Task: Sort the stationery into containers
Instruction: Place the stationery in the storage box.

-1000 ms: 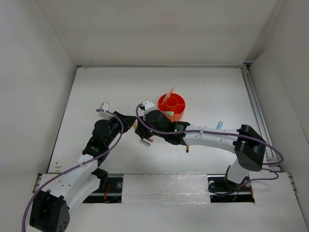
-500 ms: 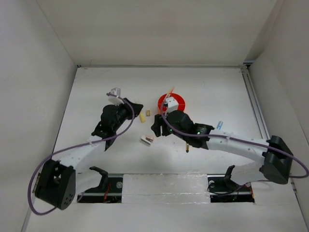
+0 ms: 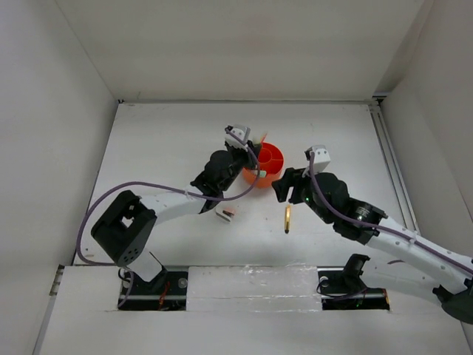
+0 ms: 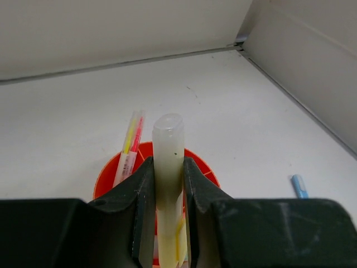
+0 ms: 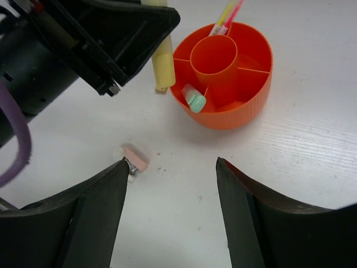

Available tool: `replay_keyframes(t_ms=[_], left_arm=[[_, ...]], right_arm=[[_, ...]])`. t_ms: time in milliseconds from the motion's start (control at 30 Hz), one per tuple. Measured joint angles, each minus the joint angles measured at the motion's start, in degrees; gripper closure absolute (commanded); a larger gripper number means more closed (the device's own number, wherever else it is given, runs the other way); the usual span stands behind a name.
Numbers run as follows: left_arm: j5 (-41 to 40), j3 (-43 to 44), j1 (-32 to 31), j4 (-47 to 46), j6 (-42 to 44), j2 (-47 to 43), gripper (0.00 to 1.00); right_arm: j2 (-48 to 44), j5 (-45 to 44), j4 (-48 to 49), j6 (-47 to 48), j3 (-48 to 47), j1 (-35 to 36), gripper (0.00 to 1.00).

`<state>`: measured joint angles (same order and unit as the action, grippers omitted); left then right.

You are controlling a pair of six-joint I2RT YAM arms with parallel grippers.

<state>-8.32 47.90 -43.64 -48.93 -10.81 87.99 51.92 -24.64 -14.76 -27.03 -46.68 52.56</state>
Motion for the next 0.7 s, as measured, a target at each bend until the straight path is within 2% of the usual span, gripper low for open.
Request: replay_keyframes(t_ms=[400, 700], left_arm=[[-10.60, -1.03, -3.74, -15.61, 11.02, 6.27, 1.00], [-14.40, -4.98, -4.63, -22.32, 14.01, 9.70, 1.00]], right_arm=[[-3.58, 0.24, -3.21, -0.02, 0.76, -2.36, 0.30], [-3.54, 1.33, -3.28, 0.11, 0.76, -2.73, 0.29]])
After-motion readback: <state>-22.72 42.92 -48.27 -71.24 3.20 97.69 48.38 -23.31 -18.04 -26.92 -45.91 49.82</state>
